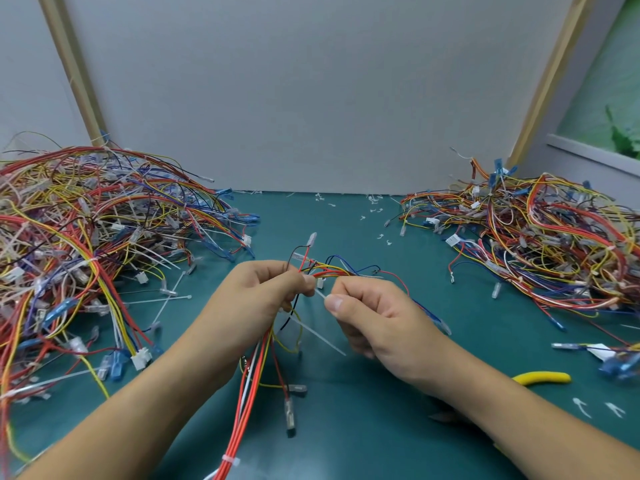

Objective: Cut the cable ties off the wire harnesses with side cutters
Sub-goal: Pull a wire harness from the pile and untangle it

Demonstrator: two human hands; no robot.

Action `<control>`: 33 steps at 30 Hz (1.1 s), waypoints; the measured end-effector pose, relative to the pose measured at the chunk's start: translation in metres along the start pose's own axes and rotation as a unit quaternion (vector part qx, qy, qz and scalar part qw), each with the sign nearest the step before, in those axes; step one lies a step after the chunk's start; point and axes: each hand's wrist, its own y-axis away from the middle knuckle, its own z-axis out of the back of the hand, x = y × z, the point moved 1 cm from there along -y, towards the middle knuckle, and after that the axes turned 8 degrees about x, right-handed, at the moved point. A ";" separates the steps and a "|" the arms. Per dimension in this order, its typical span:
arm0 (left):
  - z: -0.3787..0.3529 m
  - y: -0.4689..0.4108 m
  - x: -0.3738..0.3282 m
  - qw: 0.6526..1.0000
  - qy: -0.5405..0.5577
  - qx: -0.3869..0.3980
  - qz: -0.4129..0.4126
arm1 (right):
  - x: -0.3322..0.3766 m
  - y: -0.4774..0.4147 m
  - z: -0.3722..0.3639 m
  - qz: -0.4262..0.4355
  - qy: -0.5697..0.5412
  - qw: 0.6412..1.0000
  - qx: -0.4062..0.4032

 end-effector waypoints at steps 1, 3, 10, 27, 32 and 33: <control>0.000 0.000 0.000 1.000 -0.003 0.003 0.000 | 0.000 0.000 -0.001 -0.001 0.004 1.000 0.001; 0.002 0.000 0.000 1.000 -0.003 0.006 0.001 | -0.001 -0.001 0.000 -0.003 0.018 1.000 0.001; 0.002 0.004 -0.005 1.000 0.003 -0.007 -0.025 | -0.001 0.001 0.003 0.008 0.022 0.998 -0.061; -0.006 0.014 -0.014 0.975 -0.071 0.091 -0.189 | -0.002 -0.004 0.020 -0.062 -0.091 0.963 -0.247; -0.012 0.016 -0.006 0.913 -0.277 0.134 -0.267 | 0.001 -0.003 0.021 -0.048 -0.177 0.954 -0.237; -0.012 0.016 -0.006 0.910 -0.288 0.135 -0.267 | 0.001 -0.003 0.021 -0.040 -0.180 0.954 -0.239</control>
